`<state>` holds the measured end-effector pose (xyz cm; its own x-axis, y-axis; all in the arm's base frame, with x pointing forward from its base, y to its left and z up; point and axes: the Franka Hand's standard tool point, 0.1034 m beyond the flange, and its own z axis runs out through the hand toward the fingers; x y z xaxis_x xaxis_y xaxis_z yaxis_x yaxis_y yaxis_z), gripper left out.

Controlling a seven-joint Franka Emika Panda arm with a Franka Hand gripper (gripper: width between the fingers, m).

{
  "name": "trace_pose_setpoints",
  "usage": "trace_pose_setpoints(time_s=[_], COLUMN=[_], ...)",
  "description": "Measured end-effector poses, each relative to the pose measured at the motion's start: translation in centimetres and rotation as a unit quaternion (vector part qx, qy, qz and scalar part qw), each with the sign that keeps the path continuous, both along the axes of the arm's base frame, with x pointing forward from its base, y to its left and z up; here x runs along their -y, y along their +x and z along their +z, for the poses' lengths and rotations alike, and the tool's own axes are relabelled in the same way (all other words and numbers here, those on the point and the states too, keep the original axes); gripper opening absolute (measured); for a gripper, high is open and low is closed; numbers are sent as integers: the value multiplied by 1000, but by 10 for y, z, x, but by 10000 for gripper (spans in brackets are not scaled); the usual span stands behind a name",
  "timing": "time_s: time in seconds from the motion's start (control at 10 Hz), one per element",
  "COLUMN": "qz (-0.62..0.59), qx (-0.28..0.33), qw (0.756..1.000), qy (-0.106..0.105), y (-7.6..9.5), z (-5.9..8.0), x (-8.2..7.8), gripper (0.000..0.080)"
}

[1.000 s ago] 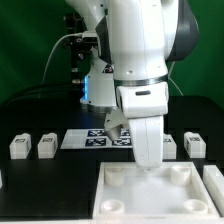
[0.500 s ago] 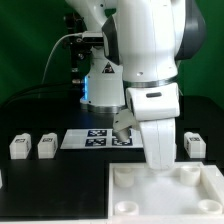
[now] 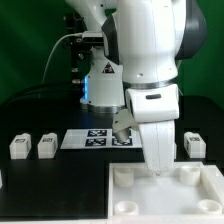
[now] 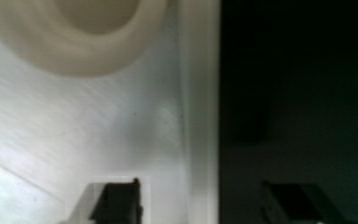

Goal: Assemble one leg

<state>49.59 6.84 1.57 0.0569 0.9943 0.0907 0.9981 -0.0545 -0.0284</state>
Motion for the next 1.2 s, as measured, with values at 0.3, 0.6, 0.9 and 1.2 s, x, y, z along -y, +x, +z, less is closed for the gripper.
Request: trace_pose_setpoints(time_s=[0.3, 0.6, 0.9, 1.2], qz=[-1, -1, -2, -80], qx=[0, 0, 0, 5], qw=[1000, 1000, 1000, 997], qy=[0, 0, 0, -4], y=[0, 0, 0, 0], z=[0, 0, 0, 22], x=[1, 1, 2, -7], gripper=[607, 648, 649, 649])
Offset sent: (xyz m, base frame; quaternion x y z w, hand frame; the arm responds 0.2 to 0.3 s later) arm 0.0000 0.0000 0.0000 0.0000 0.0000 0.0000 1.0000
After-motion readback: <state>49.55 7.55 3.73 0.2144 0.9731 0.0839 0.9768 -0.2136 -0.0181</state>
